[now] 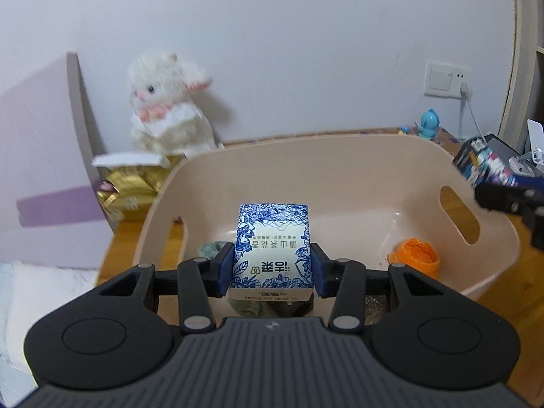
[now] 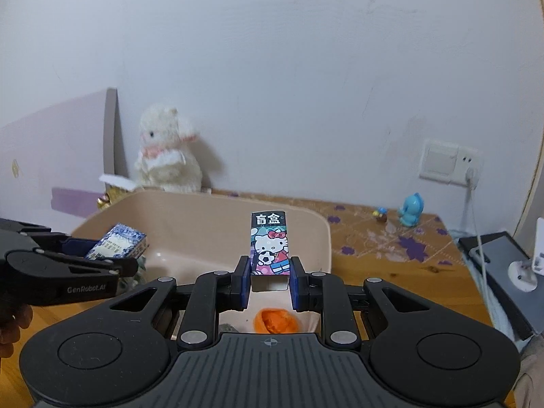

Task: Organize objects
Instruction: 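Carry both boxes into the beige bin and open both tools, then withdraw both tools toward the white card and wooden clips, then grasp the wooden clips with the left tool while the right tool grasps the white card box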

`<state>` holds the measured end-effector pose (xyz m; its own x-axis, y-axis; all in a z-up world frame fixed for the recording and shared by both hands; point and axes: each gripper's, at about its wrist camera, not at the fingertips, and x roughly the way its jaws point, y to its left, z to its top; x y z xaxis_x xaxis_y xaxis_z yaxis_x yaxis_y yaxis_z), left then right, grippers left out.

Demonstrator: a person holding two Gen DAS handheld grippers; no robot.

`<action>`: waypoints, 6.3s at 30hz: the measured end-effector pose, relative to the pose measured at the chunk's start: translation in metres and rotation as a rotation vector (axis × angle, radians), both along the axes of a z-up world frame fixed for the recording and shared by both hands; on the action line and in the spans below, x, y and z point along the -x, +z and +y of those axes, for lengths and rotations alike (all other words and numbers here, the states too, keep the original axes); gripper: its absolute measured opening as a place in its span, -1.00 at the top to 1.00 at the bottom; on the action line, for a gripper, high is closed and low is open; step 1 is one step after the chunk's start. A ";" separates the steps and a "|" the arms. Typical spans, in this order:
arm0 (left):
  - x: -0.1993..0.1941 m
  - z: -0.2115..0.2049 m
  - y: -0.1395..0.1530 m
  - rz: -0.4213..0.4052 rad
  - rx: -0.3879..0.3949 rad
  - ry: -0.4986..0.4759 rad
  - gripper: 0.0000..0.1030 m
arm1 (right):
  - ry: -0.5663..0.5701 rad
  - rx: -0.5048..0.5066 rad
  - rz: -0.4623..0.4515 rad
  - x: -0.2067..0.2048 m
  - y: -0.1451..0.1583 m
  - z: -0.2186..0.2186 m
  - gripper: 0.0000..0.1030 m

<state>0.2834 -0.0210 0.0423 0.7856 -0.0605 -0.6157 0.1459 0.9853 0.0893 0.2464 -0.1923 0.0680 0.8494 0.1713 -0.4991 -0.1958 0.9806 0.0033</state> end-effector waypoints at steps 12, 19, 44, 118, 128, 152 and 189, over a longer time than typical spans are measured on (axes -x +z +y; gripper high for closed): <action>-0.034 -0.005 -0.030 0.138 -0.016 0.010 0.06 | -0.007 0.079 0.084 -0.029 -0.032 0.008 0.44; -0.023 -0.004 -0.020 0.086 -0.027 0.029 -0.41 | 0.000 0.029 0.063 -0.019 -0.025 0.002 -0.15; 0.088 0.002 0.019 0.009 0.034 0.040 -0.56 | -0.039 -0.017 0.017 0.083 0.004 -0.026 -0.65; 0.102 0.025 -0.062 0.181 0.106 -0.098 0.15 | 0.013 0.049 0.277 0.080 -0.098 0.019 -0.66; 0.090 0.023 -0.081 0.208 0.058 -0.074 0.47 | -0.005 0.038 0.282 0.083 -0.104 0.015 -0.66; 0.051 0.035 -0.088 0.145 0.059 -0.105 -0.28 | -0.048 0.076 0.274 0.034 -0.116 0.043 -0.88; 0.073 0.076 -0.077 0.217 0.053 -0.024 0.60 | -0.044 0.040 0.232 0.037 -0.110 0.081 -0.12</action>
<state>0.2106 0.0551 -0.0345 0.6328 -0.1145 -0.7658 0.1796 0.9837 0.0014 0.2094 -0.1112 -0.0423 0.7176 0.1133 -0.6871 -0.1516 0.9884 0.0047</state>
